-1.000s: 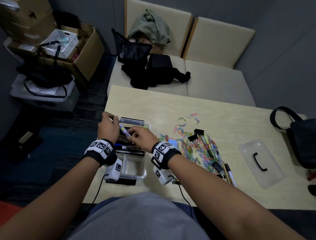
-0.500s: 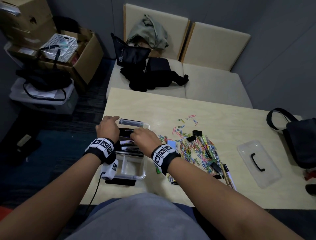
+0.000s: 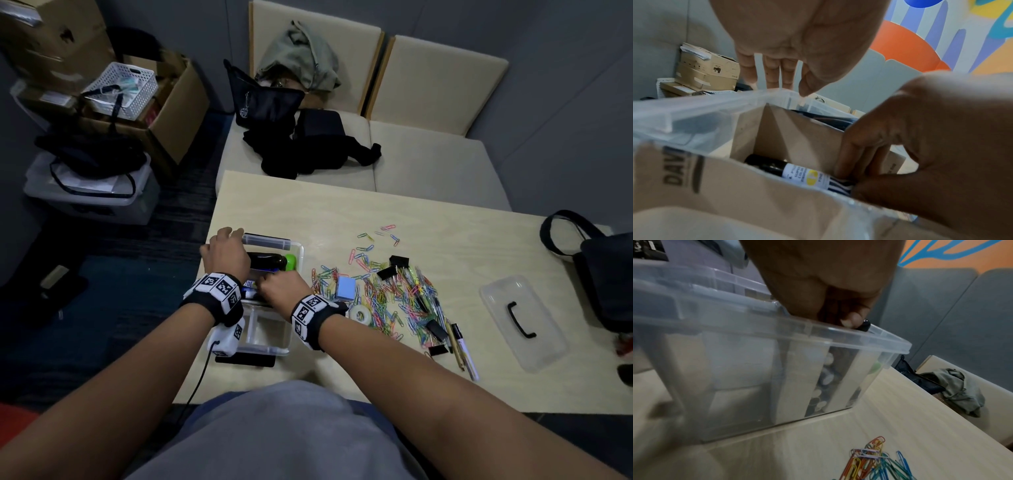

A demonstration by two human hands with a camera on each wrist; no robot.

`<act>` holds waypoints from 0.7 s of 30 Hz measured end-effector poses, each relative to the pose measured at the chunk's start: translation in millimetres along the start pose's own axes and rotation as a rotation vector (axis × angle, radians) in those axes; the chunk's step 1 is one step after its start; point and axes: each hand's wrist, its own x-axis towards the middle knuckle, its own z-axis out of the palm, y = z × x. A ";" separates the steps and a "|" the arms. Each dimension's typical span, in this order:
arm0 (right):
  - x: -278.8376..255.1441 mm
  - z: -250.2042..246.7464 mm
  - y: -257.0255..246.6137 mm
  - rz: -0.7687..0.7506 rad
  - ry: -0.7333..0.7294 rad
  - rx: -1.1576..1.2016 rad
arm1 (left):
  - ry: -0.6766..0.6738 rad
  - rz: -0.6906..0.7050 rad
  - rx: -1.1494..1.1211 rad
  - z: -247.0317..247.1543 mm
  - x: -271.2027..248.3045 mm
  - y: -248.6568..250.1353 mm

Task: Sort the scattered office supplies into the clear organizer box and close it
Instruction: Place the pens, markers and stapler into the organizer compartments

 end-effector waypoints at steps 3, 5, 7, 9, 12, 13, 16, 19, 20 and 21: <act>-0.3 -1.7 0.9 0.001 -0.032 0.016 | -0.009 -0.003 0.015 0.2 -0.8 2.1; 0.6 -1.1 1.6 -0.012 -0.055 0.010 | -0.016 -0.006 0.026 0.5 -1.7 1.7; 0.7 -0.2 1.3 -0.023 -0.064 0.017 | -0.017 -0.005 0.032 1.0 -3.2 1.9; -0.6 1.8 2.5 -0.029 -0.049 0.048 | -0.012 -0.006 0.025 1.4 -4.3 3.3; -4.5 7.0 4.9 -0.008 0.051 0.105 | 0.010 0.003 0.018 3.1 -5.5 7.6; -7.1 8.8 6.5 0.000 0.101 0.157 | 0.019 0.015 0.024 4.1 -5.7 9.4; -19.9 12.7 15.6 0.022 0.237 0.286 | 0.036 0.062 0.006 7.0 -5.5 19.8; -37.5 14.3 30.1 0.070 0.348 0.366 | 0.051 0.124 -0.023 11.0 -6.4 36.3; -43.3 16.6 36.1 0.107 0.386 0.394 | 0.053 0.141 -0.032 12.6 -6.8 43.0; -50.0 19.4 42.8 0.152 0.416 0.422 | 0.053 0.156 -0.042 14.9 -7.6 50.9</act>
